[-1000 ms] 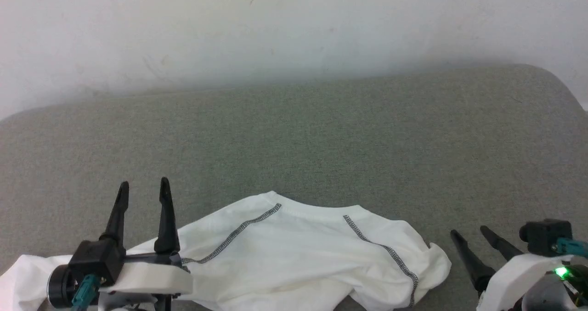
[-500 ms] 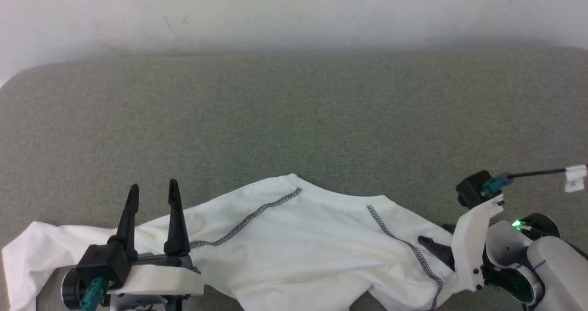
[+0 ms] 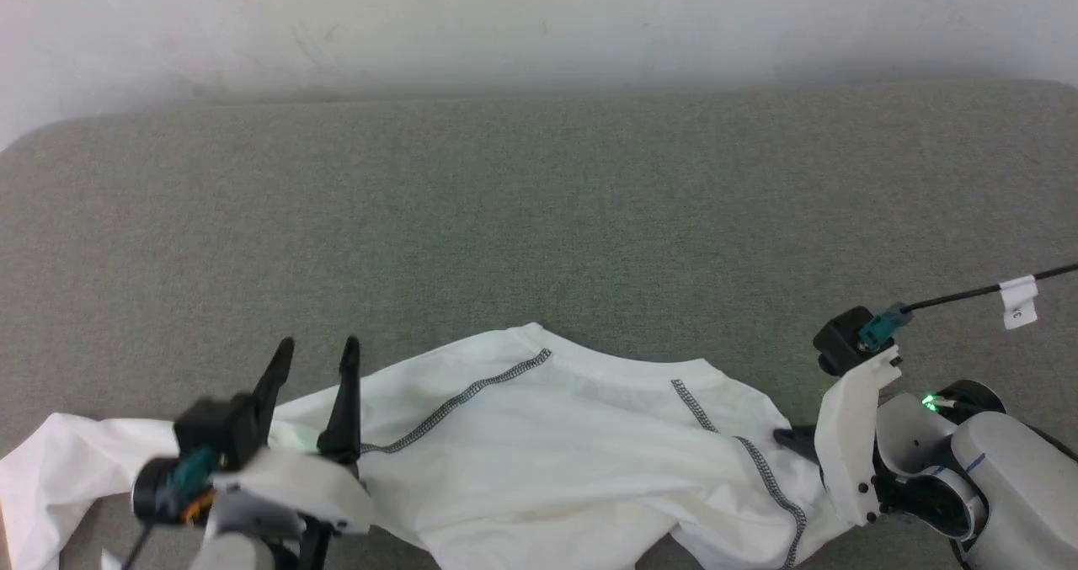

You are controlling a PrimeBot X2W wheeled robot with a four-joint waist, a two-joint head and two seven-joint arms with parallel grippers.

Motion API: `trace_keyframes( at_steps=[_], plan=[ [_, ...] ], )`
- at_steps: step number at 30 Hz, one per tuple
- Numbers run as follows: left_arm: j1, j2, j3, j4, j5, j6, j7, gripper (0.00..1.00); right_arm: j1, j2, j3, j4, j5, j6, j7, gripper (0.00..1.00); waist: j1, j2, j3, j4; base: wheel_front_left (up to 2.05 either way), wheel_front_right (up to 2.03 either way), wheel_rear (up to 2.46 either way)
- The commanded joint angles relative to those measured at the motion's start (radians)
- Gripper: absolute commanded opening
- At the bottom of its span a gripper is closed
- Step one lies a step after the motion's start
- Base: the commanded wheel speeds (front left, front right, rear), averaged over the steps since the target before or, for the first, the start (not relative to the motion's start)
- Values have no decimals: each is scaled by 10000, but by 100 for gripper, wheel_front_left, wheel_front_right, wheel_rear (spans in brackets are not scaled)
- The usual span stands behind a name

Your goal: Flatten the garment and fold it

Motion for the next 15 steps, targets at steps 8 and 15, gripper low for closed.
trace_keyframes(
  at_steps=[8, 15],
  plan=[
    [-2335, 1424, -1678, 973, -1250, -984, 4335, 100, 119, 10, -544, -328, -261, -9, -1256, 0, 0, 0, -193, -402, 0, 0, 0],
    [-3798, 2682, -3803, 2428, -3006, -1013, 6966, 100, 140, 214, -494, -411, -206, -9, -1259, 0, 0, 0, 27, -836, 0, 0, 0]
  ],
)
